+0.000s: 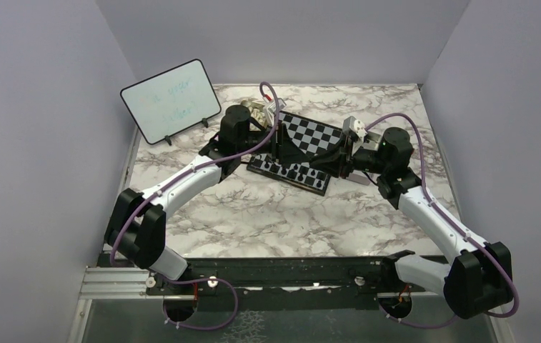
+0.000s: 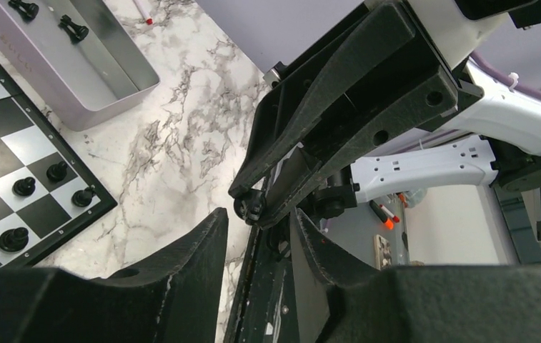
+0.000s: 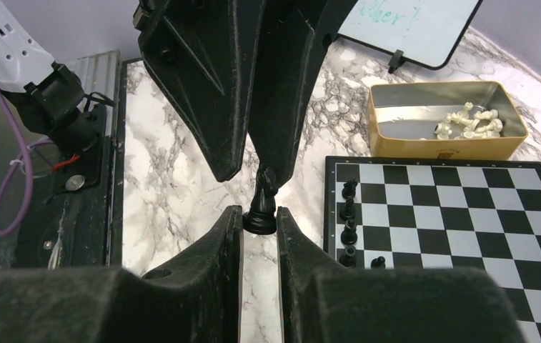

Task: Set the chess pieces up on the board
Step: Place the chess piece on the chessboard.

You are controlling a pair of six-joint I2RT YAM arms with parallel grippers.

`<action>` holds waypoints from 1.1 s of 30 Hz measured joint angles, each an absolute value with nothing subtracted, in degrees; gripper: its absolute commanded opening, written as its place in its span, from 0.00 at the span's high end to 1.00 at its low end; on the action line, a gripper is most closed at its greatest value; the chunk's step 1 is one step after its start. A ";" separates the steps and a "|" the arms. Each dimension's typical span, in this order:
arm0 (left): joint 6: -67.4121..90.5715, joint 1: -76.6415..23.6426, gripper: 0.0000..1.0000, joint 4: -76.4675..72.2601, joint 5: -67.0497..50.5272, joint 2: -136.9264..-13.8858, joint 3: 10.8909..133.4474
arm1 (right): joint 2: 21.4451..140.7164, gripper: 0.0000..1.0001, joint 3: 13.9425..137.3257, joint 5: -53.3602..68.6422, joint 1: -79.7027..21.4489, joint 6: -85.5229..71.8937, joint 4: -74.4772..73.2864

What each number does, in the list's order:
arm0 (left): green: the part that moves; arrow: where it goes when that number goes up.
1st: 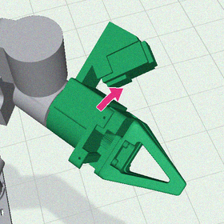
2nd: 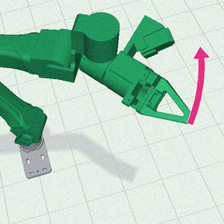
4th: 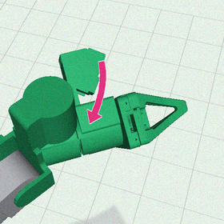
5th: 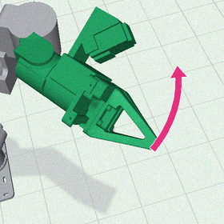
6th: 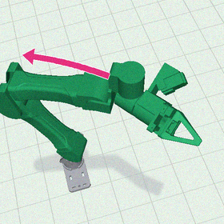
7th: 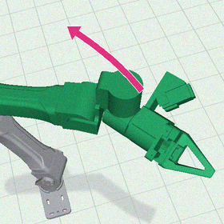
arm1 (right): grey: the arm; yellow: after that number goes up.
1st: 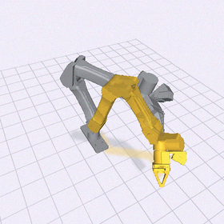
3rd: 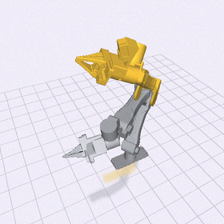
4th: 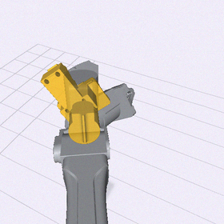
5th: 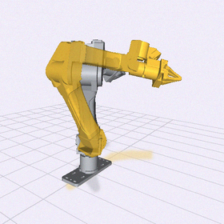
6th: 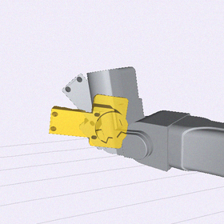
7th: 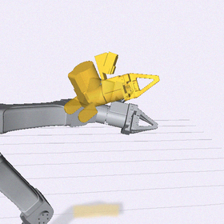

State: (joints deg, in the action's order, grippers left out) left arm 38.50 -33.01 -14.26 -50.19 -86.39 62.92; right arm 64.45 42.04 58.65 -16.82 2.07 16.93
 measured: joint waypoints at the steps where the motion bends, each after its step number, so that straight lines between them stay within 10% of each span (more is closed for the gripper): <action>1: 38.50 -33.15 0.66 -14.33 -50.39 -86.43 62.94 | 64.45 0.85 42.04 58.65 -16.82 1.96 16.93; 12: 37.87 -34.20 0.99 -15.44 -51.05 -87.74 63.00 | 64.45 0.81 42.04 59.20 -16.80 1.85 16.51; 24: 36.67 -34.79 1.00 -15.20 -49.19 -87.48 63.00 | 60.05 0.51 40.14 53.34 -16.84 0.43 13.06; 33: 27.14 -36.67 1.00 -3.95 -35.05 -84.23 63.02 | 55.22 0.51 42.96 32.16 -16.93 -12.69 -0.56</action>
